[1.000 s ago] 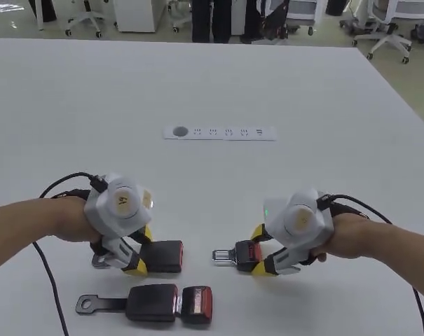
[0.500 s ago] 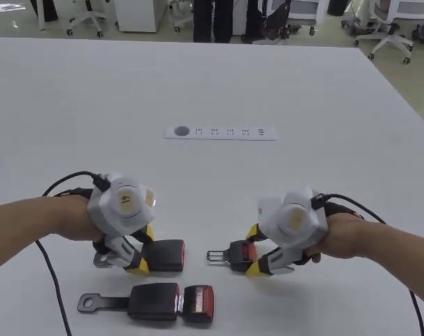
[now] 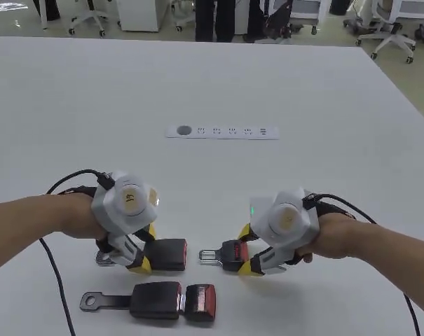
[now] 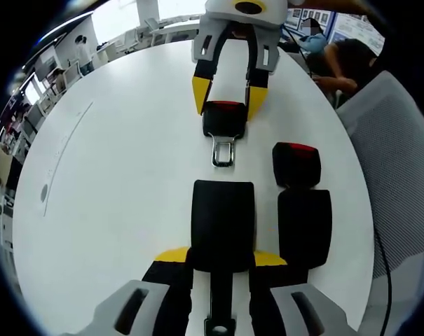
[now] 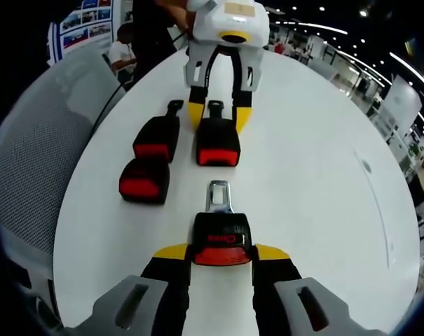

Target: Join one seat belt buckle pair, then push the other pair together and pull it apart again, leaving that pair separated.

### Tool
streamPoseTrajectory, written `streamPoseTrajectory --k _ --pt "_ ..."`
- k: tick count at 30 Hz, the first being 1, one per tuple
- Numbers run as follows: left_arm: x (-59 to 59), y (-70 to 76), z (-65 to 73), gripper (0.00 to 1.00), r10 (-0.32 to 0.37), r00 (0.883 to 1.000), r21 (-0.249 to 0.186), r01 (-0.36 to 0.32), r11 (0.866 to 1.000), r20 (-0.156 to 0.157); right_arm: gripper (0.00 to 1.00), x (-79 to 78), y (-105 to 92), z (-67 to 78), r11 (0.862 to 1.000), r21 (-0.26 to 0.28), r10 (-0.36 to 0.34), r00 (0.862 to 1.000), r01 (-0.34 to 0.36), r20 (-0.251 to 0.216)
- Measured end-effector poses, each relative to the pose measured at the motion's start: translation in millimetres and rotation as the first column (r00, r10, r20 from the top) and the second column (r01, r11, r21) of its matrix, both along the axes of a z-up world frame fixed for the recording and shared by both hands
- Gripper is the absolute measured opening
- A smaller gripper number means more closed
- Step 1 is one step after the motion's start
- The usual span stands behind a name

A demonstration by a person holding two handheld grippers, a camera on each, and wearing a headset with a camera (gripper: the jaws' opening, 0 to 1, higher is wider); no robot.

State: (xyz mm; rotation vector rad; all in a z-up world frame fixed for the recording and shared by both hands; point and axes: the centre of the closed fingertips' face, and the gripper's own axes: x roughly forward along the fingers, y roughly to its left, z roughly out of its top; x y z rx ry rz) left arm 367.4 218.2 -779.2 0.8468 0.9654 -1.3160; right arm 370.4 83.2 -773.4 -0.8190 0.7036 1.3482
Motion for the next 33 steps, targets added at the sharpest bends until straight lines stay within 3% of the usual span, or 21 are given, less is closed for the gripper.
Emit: streamPoseTrajectory --k 33 --pt "0.2 0.0 -0.8 0.31 -0.001 1.000 -0.010 0.001 1.000 0.004 0.30 -4.0 39.4 2.9 1.000 0.028 0.011 1.000 -0.011 0.010"
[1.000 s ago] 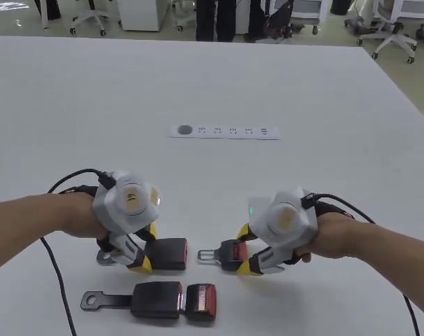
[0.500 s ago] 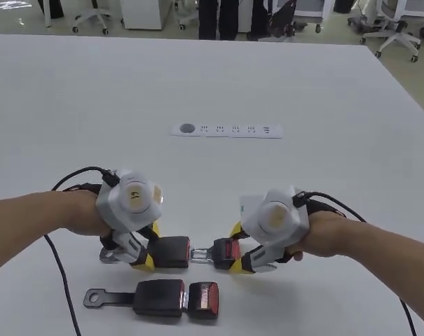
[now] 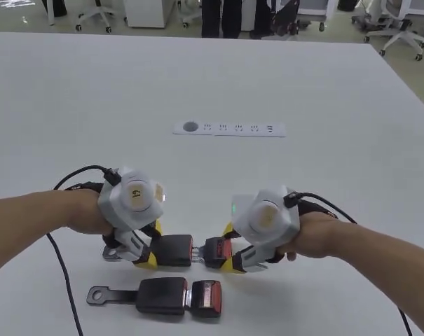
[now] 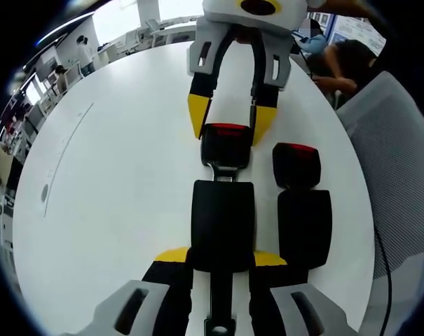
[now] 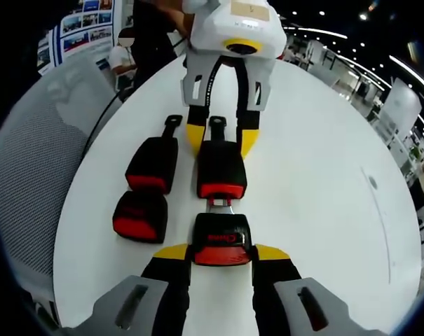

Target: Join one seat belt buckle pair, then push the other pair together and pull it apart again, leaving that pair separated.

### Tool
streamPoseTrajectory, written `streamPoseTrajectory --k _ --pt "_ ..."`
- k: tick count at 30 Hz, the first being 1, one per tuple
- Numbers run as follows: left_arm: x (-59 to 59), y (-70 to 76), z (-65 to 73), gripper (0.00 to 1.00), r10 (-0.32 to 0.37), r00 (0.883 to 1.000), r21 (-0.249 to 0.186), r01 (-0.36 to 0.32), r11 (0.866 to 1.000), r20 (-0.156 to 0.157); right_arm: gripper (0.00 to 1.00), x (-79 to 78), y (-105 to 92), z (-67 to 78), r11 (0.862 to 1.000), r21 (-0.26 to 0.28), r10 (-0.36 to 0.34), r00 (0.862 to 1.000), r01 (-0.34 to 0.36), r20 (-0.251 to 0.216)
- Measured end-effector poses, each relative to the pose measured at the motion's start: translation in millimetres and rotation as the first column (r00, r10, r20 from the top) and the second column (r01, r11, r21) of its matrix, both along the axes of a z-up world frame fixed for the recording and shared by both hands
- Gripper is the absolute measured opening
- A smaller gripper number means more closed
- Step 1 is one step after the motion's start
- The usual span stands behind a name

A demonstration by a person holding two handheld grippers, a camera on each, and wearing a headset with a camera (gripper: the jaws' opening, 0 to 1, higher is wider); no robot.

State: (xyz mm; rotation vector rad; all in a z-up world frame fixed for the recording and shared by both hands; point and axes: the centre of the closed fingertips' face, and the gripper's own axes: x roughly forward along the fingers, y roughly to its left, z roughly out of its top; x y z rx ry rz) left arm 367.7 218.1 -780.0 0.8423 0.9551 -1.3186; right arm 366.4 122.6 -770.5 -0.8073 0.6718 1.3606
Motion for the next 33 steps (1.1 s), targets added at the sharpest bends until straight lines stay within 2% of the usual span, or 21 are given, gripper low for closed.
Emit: streamPoseTrajectory --k 7,15,33 --pt "-0.2 -0.4 -0.6 0.31 -0.006 1.000 -0.006 0.006 1.000 0.004 0.30 -1.1 0.4 -1.5 1.000 -0.004 0.002 1.000 -0.002 0.007" --pt "-0.7 -1.3 0.3 0.31 0.002 1.000 -0.021 -0.002 1.000 0.006 0.29 -3.1 -0.4 -0.8 0.999 0.020 -0.026 1.000 0.026 -0.014" --pt "-0.1 0.3 0.0 0.31 -0.004 1.000 -0.021 0.004 1.000 0.003 0.28 -2.3 1.7 -2.8 1.000 -0.004 -0.025 0.999 0.025 -0.025"
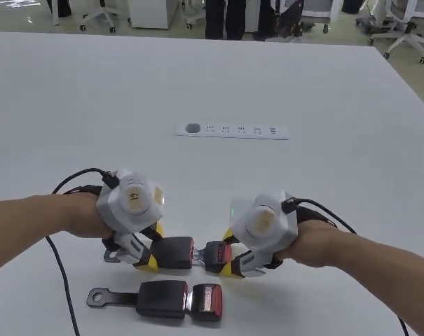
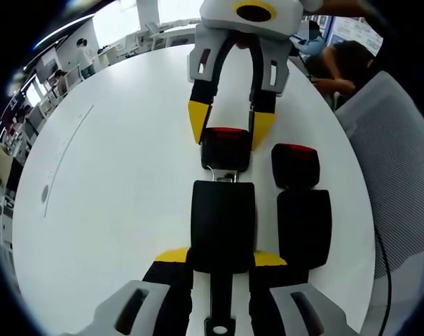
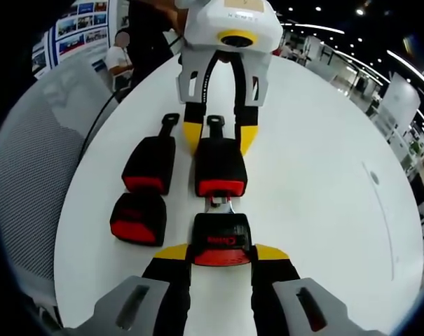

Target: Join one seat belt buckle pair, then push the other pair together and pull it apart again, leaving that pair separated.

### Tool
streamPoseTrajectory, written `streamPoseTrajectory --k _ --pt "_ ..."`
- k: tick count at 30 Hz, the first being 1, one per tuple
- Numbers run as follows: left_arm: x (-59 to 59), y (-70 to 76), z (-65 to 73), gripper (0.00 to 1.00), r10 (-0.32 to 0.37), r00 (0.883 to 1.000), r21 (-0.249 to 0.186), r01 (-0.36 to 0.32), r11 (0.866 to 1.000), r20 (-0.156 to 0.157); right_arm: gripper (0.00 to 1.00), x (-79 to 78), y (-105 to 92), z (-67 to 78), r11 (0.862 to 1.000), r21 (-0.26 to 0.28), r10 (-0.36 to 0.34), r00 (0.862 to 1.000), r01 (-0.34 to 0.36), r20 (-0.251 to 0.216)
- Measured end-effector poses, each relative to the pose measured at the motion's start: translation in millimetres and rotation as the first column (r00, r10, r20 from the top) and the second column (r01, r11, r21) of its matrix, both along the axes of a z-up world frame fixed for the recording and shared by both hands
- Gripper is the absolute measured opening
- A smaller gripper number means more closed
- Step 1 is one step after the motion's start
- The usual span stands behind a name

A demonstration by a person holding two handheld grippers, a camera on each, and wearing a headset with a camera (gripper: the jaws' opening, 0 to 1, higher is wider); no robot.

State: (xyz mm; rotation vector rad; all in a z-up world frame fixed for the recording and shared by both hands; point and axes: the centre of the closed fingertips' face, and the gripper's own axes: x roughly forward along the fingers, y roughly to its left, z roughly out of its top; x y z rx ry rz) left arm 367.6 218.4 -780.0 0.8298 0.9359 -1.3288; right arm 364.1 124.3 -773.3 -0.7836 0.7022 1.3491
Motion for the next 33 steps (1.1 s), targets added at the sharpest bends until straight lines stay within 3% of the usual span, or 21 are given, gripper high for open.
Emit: streamPoseTrajectory --k 33 --pt "-2.9 -3.0 2.7 0.30 -0.015 1.000 0.005 0.015 1.000 0.006 0.28 3.4 12.8 0.5 0.999 -0.038 0.017 1.000 -0.017 0.002"
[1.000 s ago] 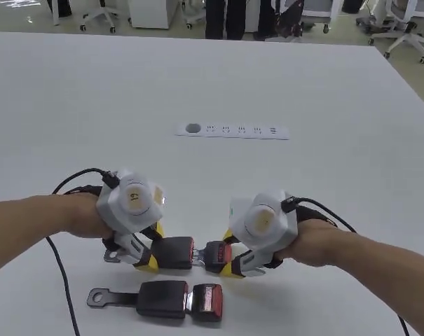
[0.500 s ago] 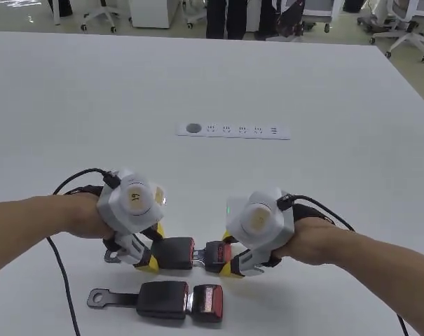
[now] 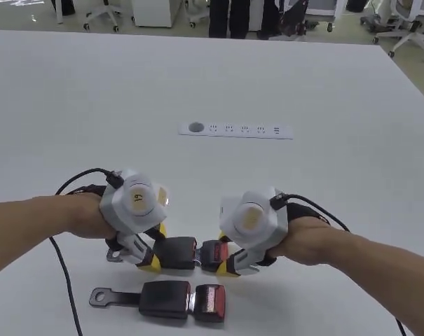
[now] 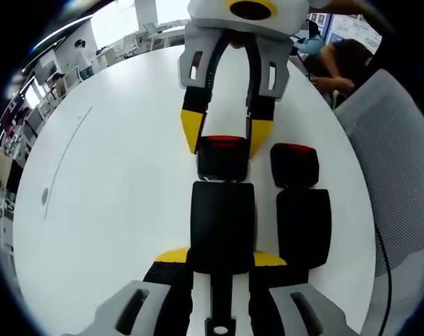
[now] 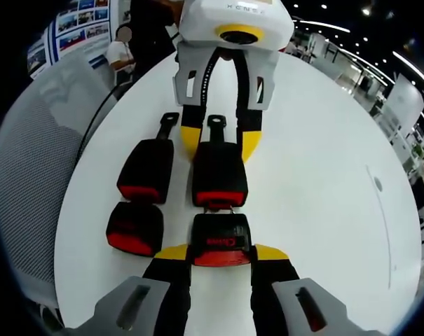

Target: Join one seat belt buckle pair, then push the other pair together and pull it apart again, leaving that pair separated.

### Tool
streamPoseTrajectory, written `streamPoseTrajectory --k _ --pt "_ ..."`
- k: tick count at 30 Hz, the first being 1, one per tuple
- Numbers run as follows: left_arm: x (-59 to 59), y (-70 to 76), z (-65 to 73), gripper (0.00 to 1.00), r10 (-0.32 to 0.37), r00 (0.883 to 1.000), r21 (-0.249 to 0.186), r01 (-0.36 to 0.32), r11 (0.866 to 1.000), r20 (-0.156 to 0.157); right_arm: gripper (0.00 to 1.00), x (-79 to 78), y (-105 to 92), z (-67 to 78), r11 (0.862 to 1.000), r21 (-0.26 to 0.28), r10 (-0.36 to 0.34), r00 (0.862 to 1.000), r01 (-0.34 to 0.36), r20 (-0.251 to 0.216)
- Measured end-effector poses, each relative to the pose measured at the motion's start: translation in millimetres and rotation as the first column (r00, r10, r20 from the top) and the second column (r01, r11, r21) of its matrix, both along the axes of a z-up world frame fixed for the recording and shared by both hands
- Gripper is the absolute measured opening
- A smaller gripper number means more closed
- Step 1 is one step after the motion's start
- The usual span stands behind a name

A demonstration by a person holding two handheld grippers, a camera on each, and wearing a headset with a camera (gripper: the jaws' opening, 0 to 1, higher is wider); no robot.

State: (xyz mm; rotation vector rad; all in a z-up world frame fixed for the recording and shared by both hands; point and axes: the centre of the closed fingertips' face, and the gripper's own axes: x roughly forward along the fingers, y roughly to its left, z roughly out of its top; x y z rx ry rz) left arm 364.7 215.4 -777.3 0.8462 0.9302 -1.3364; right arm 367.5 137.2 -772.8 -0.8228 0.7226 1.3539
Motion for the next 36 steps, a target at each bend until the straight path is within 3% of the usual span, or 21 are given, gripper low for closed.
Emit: streamPoseTrajectory --k 26,36 --pt "-0.5 -1.1 1.7 0.29 -0.029 1.000 0.020 0.029 0.999 0.010 0.27 -2.1 0.8 1.2 1.000 -0.021 -0.017 1.000 0.017 0.002" --pt "3.2 1.2 -3.8 0.30 -0.024 1.000 0.035 0.024 0.999 0.001 0.28 -1.1 0.4 -0.5 1.000 -0.017 -0.010 1.000 0.010 0.002"
